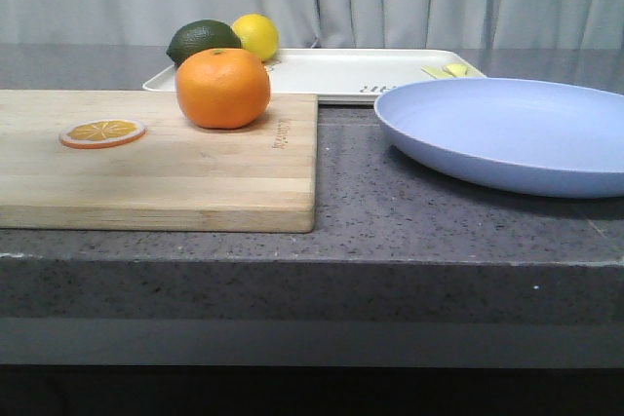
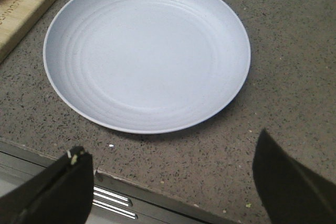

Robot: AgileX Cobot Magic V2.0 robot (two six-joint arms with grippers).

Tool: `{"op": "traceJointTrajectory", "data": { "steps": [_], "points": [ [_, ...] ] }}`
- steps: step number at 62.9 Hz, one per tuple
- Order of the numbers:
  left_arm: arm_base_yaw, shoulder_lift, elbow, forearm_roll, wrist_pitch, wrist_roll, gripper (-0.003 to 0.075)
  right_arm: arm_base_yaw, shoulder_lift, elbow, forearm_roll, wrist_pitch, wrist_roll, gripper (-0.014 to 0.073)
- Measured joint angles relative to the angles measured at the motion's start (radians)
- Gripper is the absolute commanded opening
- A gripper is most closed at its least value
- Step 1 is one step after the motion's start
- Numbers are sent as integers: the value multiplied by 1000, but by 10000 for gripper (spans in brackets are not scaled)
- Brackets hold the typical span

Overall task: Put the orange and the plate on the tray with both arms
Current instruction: 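Lower the left gripper onto the orange and close around it, then lift the orange with the left gripper and carry it over the blue plate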

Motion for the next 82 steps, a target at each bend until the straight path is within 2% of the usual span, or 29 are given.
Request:
{"op": "traceJointTrajectory", "data": {
  "steps": [6,21,40,45,54,59,73,82],
  "points": [
    [-14,128,-94,0,35,2,667,0,0,0,0,2,0,622],
    [-18,375,-294,4,168,2,671,0,0,0,0,2,0,622],
    [-18,541,-393,-3,219,2,668,0,0,0,0,2,0,622],
    [-18,556,-395,-5,221,2,629,0,0,0,0,2,0,622],
    [-18,558,-395,-7,227,2,488,0,0,0,0,2,0,622],
    [-18,558,-395,-8,227,2,436,0,0,0,0,2,0,622],
    [-18,560,-451,-8,240,12,427,0,0,0,0,2,0,622],
    [-18,589,-567,-4,240,27,427,0,0,0,0,2,0,622]
  ]
}}
